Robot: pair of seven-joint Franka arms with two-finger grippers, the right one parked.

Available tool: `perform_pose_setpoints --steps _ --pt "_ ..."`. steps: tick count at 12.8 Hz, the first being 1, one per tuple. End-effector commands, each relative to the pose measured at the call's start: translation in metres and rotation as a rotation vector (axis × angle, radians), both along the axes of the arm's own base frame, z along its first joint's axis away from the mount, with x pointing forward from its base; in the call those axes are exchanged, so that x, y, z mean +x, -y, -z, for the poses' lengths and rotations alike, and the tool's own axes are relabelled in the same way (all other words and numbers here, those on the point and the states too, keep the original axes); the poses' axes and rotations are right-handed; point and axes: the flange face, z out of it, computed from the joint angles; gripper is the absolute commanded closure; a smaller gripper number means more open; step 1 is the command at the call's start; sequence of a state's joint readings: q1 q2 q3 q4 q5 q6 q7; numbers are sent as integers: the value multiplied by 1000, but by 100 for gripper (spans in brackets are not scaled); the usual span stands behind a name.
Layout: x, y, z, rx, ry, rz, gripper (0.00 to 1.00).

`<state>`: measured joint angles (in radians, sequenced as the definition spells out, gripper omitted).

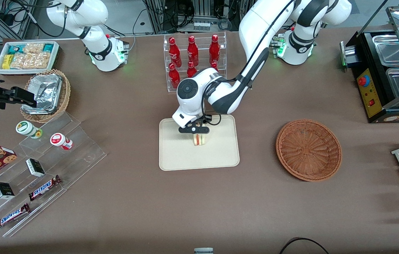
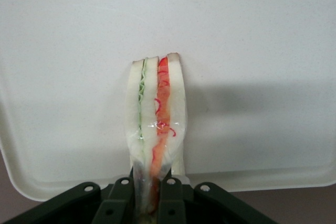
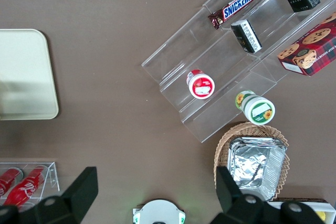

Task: Place sandwich from basket to tray
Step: 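Lower the sandwich onto the tray and open the left gripper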

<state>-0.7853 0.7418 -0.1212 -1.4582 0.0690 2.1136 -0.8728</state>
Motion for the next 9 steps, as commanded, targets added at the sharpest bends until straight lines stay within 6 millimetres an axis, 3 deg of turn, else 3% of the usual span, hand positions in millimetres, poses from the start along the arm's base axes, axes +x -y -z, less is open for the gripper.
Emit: perform_pose_setpoints --steps 1,2,3,4,8,9 --pt "5 8 2 2 22 4 100" --pt "6 8 1 -6 27 0 67" --pt "6 9 1 -11 33 10 8" --pt "7 8 -1 -11 35 3 1" --pt "11 5 -11 -13 42 0 1" --pt "14 4 -24 -22 53 -4 1"
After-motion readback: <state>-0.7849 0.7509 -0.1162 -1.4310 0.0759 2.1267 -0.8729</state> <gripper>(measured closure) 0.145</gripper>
